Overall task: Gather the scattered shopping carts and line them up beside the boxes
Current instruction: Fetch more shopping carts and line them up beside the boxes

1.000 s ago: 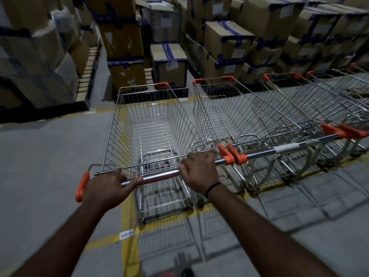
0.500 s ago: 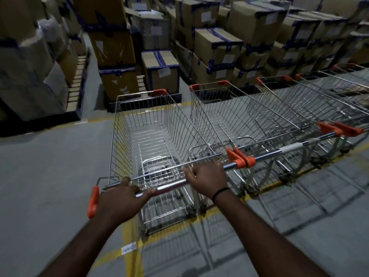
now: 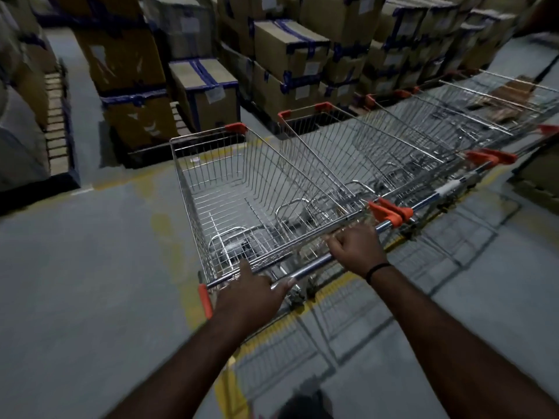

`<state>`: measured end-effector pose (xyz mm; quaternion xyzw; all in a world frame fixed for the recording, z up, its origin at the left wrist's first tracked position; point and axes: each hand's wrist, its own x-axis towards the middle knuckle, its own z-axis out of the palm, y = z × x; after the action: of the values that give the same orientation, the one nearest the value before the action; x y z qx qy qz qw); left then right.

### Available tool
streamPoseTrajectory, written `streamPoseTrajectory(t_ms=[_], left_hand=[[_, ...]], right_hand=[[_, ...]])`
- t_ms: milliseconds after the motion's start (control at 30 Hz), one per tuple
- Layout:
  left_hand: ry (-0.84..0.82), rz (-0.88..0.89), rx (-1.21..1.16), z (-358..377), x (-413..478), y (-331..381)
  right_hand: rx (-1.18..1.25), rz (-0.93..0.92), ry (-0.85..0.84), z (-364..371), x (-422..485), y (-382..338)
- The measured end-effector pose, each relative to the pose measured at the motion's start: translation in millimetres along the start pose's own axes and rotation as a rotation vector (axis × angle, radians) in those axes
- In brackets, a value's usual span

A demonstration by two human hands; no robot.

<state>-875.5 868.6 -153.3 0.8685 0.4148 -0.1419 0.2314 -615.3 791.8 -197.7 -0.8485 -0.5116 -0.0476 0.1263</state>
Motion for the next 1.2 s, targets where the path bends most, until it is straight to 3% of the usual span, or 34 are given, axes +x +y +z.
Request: streamPoseTrajectory(t_ms=[633,900,1033,1200], left_hand=[[-0.041,0.072,0.022,8,10,-15],[-0.037,0.163,0.203,-13,15,-20],[-0.020,0.198,0.173,-29,29,-18],[-0.126,0.205,0.277,-55,60,-9]], right_hand=[[0.039,0.032,-0.057,-8,-12,-10],[-0.092,0.092,-0.218,-17,-5,-20],[-0.204,0.125,-0.397,-23,2,-26],[-0.310,0.141,-0.486,-23,9,-30]])
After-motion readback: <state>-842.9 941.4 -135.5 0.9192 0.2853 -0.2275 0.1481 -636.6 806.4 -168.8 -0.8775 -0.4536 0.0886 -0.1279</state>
